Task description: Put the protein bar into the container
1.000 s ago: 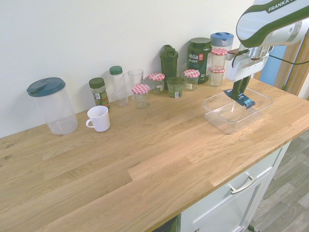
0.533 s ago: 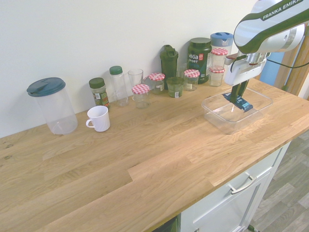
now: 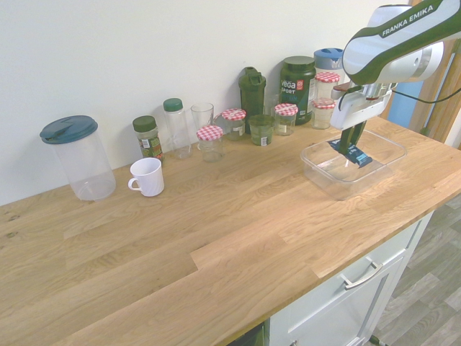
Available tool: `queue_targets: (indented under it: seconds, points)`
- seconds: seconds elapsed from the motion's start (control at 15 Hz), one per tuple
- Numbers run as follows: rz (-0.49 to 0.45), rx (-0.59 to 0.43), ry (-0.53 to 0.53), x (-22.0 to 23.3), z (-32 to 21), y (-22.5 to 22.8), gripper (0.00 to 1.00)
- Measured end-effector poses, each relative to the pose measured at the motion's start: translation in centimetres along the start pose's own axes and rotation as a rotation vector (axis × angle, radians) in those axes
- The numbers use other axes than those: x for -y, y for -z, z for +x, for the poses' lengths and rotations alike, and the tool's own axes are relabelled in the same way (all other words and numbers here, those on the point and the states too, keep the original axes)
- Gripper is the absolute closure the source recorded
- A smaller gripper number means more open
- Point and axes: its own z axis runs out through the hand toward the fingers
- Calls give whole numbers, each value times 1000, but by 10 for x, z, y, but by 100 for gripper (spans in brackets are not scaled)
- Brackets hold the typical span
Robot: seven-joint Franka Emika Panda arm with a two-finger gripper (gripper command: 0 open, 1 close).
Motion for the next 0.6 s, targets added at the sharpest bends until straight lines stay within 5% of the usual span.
queue_targets:
  seconds: [0.6]
  points:
    - [-2,4,6,2,-1,-2,100]
